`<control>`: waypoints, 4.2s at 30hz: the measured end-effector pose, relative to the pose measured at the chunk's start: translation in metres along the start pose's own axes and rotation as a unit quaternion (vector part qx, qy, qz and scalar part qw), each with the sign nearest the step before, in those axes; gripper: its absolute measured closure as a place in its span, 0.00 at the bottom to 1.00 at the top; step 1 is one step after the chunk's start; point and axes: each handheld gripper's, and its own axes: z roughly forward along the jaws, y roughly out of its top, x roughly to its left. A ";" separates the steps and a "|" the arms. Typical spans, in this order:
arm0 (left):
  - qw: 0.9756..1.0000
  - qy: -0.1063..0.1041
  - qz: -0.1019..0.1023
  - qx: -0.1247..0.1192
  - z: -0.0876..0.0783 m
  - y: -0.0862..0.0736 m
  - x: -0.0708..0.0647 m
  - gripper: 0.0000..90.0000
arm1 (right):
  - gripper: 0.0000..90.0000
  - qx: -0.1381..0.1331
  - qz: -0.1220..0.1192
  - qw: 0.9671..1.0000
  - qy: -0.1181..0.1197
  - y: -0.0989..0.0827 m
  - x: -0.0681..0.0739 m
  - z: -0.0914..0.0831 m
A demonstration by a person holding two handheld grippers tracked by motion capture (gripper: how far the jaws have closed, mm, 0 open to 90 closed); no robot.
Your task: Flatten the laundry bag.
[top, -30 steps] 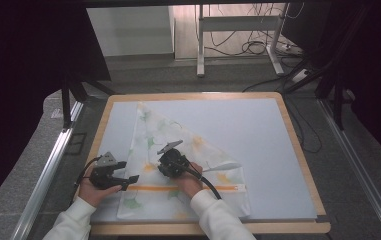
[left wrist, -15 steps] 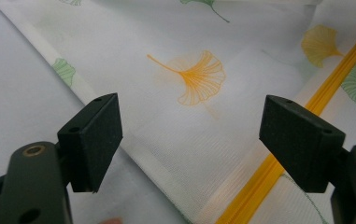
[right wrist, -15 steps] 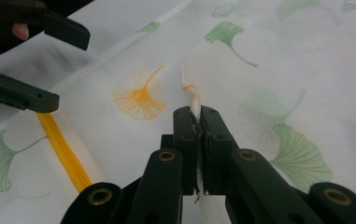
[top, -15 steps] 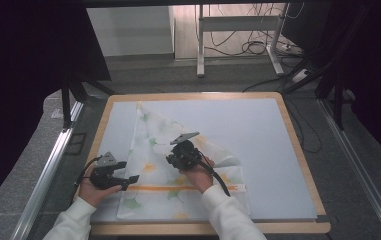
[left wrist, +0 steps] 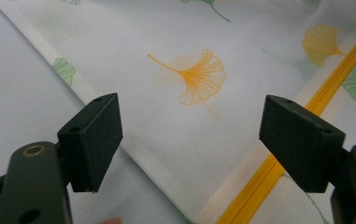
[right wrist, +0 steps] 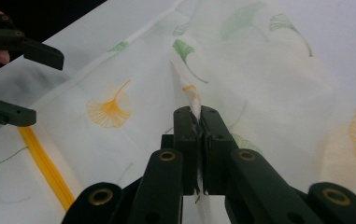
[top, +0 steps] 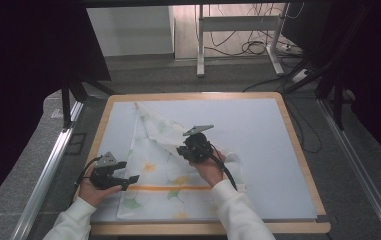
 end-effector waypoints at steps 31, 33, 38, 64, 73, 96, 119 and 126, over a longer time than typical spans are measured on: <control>1.000 0.000 -0.001 0.003 0.001 -0.001 0.000 0.23 | 0.96 -0.013 0.051 0.997 -0.048 0.004 -0.056 -0.016; 1.000 0.000 0.000 0.003 0.001 -0.001 0.000 0.23 | 0.95 -0.012 0.053 0.997 -0.049 0.005 -0.059 -0.017; 1.000 0.000 0.000 0.004 0.001 -0.001 0.000 0.24 | 0.95 -0.015 0.061 0.996 -0.057 0.005 -0.071 -0.019; 1.000 0.003 -0.002 -0.001 0.001 -0.001 0.002 0.24 | 0.95 -0.014 0.112 0.988 -0.103 0.008 -0.141 -0.009; 1.000 0.003 0.000 -0.001 0.001 -0.001 0.002 0.24 | 0.56 -0.006 0.118 0.978 -0.169 0.013 -0.164 -0.007; 1.000 0.002 0.000 0.001 0.002 0.000 0.001 0.24 | 0.97 0.000 0.079 0.995 -0.063 -0.012 -0.124 -0.036; 1.000 0.003 0.011 -0.003 0.002 0.003 -0.005 0.24 | 0.99 0.012 0.028 1.000 -0.006 -0.075 -0.071 -0.080; 1.000 0.000 0.012 -0.008 0.001 0.005 -0.008 0.24 | 0.99 0.009 0.028 1.000 0.008 -0.105 -0.054 -0.101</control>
